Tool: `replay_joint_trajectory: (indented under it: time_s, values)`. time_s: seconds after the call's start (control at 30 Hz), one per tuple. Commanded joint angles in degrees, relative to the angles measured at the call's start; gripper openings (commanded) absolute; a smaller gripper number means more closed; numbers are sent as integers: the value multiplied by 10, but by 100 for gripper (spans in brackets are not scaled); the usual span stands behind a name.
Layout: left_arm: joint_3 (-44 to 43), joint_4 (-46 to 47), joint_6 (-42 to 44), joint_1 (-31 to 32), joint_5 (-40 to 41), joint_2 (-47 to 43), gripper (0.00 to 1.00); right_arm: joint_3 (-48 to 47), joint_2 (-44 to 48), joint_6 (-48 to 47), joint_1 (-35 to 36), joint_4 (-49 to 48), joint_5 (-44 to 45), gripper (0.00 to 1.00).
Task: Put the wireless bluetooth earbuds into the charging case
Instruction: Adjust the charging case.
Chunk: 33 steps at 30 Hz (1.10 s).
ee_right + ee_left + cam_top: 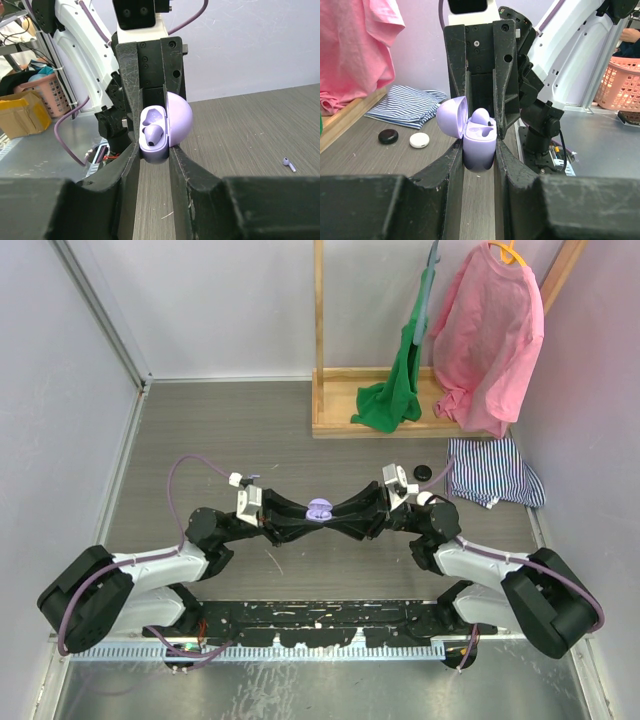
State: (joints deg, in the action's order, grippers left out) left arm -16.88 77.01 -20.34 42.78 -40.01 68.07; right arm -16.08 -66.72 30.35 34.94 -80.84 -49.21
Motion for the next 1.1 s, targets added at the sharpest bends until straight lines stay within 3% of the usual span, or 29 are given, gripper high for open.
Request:
replay_joint_trajectory:
  time_s: [0.0, 0.97, 1.07]
  values:
    - [-25, 42, -4, 4, 1, -4, 4, -17, -7, 10, 6, -48, -3, 32]
    - [-27, 49, -7, 19, 22, -18, 5, -33, -49, 37, 18, -64, -2, 39]
    - [-28, 49, -7, 20, 21, -19, 5, -34, -52, 39, 18, -65, -1, 36]
